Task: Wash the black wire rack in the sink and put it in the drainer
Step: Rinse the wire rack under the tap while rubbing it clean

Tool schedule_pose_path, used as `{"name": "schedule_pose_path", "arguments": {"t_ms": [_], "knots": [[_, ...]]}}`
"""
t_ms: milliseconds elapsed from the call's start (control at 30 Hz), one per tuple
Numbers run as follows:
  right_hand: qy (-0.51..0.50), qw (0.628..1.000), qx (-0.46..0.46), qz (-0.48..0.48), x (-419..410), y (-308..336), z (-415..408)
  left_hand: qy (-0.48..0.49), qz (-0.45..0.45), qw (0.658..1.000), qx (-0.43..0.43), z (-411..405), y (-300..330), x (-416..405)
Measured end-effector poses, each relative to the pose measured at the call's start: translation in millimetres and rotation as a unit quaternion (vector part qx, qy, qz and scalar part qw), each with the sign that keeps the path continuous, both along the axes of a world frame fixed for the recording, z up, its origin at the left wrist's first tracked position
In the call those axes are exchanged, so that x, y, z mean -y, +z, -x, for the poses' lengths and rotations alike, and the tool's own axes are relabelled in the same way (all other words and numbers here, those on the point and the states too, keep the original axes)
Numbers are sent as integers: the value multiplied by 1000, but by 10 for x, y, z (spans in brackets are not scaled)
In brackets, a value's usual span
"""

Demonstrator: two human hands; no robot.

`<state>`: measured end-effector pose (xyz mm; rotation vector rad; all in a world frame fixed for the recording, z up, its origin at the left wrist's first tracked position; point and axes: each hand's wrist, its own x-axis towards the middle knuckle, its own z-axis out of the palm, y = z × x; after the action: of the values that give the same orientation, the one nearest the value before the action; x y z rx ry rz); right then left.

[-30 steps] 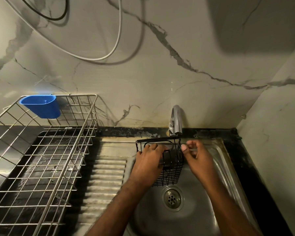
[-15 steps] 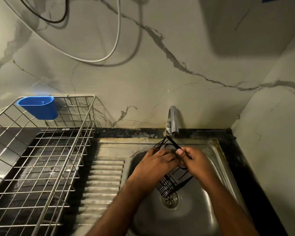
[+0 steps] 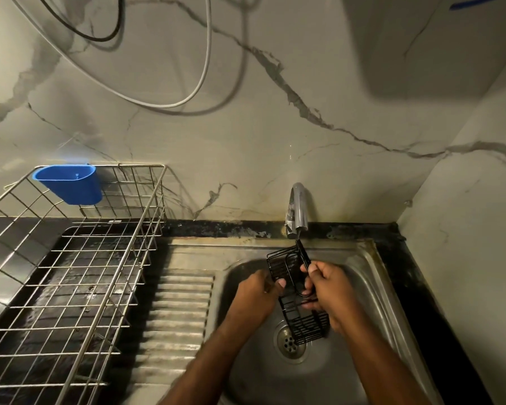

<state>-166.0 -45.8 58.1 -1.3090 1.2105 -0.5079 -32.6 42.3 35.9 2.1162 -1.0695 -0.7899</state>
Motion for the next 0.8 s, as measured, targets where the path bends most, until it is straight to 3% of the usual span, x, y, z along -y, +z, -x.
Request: {"name": "schedule_pose_path", "arguments": {"t_ms": [133,800], "knots": [[0,1000,12,-10,-56,29,10,53,2,995,-80,-6,9,19],[-20,999,24,-19,-31,82,24,117,39,986,-109,39,47,67]]}}
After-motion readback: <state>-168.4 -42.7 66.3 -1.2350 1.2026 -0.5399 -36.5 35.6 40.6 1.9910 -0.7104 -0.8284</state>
